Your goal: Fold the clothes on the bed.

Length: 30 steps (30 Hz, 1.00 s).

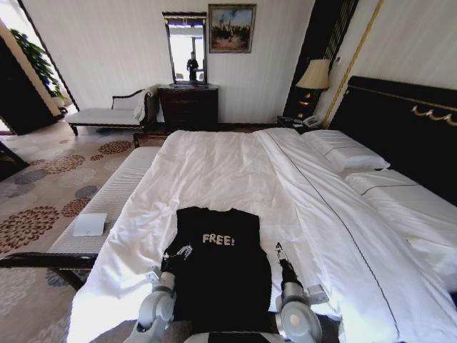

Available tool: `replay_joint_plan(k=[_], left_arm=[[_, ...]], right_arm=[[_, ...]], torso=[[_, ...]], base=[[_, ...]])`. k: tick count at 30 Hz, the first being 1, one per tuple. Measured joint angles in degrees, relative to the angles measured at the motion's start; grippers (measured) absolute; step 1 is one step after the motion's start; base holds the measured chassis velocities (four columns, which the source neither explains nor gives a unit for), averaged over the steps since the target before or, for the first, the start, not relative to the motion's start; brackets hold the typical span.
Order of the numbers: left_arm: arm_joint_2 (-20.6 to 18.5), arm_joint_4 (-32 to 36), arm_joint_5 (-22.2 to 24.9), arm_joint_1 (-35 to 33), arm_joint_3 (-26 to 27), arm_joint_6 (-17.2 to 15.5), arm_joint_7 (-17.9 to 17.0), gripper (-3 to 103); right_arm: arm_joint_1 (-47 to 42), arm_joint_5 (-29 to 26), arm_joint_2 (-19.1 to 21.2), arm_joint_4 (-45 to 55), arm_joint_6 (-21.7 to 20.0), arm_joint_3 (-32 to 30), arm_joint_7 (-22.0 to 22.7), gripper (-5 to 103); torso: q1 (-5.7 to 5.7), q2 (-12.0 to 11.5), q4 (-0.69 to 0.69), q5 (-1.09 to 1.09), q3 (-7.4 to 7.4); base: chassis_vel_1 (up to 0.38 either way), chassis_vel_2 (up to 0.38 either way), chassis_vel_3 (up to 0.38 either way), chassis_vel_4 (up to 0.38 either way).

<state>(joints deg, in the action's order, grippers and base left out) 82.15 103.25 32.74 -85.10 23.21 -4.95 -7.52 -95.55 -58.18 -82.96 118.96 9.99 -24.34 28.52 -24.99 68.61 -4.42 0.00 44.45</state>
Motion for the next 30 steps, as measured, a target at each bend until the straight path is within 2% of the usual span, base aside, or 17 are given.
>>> replay_joint_plan(k=[8,17,25,30], left_arm=[[0.47,-3.22,-1.44,1.46,0.04,-1.20,-1.27,100],[0.92,-6.17,1.78,4.60,1.73,-0.27,-1.35,100],[-0.08,-4.46,3.99,3.06,3.91,0.16,-1.30,100],[-0.79,-1.77,5.10,2.13,5.07,0.22,-1.67,100]], right_arm=[[-0.74,0.23,-0.01,0.29,0.07,-0.12,0.01,100],[0.11,0.45,0.05,0.01,0.02,0.40,0.09,100],[2.53,0.33,1.03,-2.63,-0.14,0.80,0.12,100],[7.58,-1.94,4.24,-5.49,-1.09,-0.66,0.60,100]], torso=[[0.00,0.00,0.00,0.00,0.00],[0.00,0.00,-0.01,0.00,0.00],[0.00,0.00,0.00,0.00,0.00],[0.00,0.00,0.00,0.00,0.00]], base=[[0.000,0.000,0.000,0.000],[0.000,0.000,0.000,0.000],[0.000,0.000,0.000,0.000],[0.000,0.000,0.000,0.000]])
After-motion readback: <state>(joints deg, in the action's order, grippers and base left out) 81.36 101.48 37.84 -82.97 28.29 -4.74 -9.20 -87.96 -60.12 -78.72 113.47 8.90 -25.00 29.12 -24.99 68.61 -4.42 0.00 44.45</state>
